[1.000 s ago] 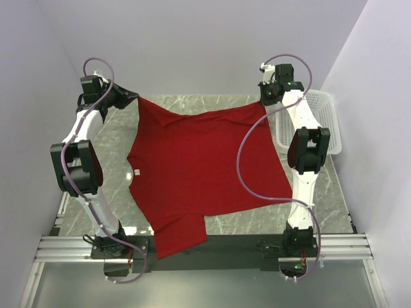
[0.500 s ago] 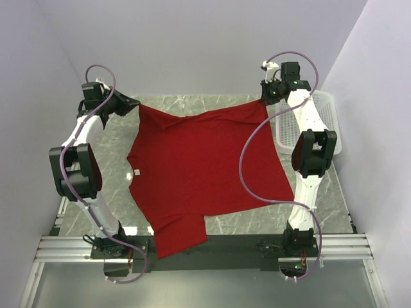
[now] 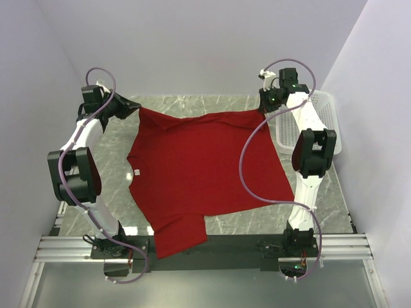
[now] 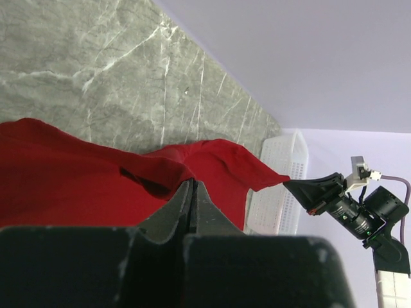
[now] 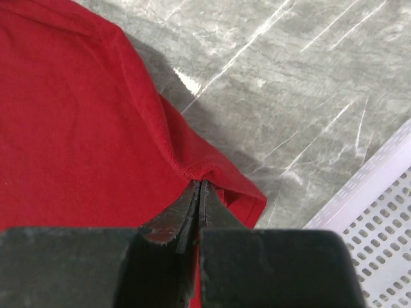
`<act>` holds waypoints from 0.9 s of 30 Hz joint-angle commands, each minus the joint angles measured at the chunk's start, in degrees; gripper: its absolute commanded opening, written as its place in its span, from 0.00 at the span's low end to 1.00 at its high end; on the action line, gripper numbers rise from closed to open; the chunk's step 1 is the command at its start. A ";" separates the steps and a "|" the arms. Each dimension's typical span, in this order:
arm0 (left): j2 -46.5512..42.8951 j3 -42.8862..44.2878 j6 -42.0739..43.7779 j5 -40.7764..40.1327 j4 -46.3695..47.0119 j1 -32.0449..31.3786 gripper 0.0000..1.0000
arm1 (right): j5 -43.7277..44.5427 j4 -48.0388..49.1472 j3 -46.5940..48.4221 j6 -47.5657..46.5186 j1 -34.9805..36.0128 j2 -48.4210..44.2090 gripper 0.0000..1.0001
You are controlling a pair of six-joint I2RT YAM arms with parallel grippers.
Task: Fold and stack the t-shirts
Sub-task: Fold the tshirt
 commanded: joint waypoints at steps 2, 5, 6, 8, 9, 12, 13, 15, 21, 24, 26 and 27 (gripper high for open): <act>-3.47 -0.87 1.16 1.44 2.76 0.30 0.00 | -0.15 -0.50 2.80 0.28 -0.42 -1.90 0.00; -3.82 -1.57 1.16 1.52 2.76 0.30 0.00 | -0.76 -1.20 2.98 -0.16 -0.34 -1.72 0.00; -4.00 -1.66 1.33 1.52 2.76 0.30 0.00 | -1.02 -1.38 2.89 -0.25 -0.34 -1.81 0.00; -4.35 -2.01 1.25 1.70 2.76 0.21 0.00 | -1.64 -1.03 2.37 0.71 -0.34 -2.24 0.00; -4.70 -2.36 1.42 1.70 2.76 0.30 0.00 | -2.07 0.28 2.28 1.85 -0.34 -2.86 0.00; -5.14 -2.89 1.95 1.44 2.76 0.30 0.00 | -1.82 4.31 3.15 9.57 -0.42 -4.00 0.00; -5.40 -2.98 2.13 1.09 2.76 0.30 0.00 | -1.03 5.12 4.55 11.77 -0.42 -4.00 0.00; -5.67 -3.42 2.22 1.17 2.59 0.30 0.00 | 1.42 5.65 7.97 16.87 -0.42 -3.05 0.00; -6.89 -4.03 1.60 1.52 2.76 0.30 0.00 | 7.76 7.58 7.82 23.82 -0.42 -1.37 0.00; -7.77 -4.47 1.25 1.87 2.76 0.22 0.00 | 10.13 8.29 6.50 26.37 -0.42 -1.45 0.00; -8.21 -5.00 1.07 2.14 2.76 0.30 0.00 | 9.79 8.38 5.27 26.64 -0.34 -1.46 0.00; -8.65 -5.17 0.90 2.40 2.76 0.30 0.00 | 9.44 8.38 5.18 26.64 -0.34 -1.37 0.00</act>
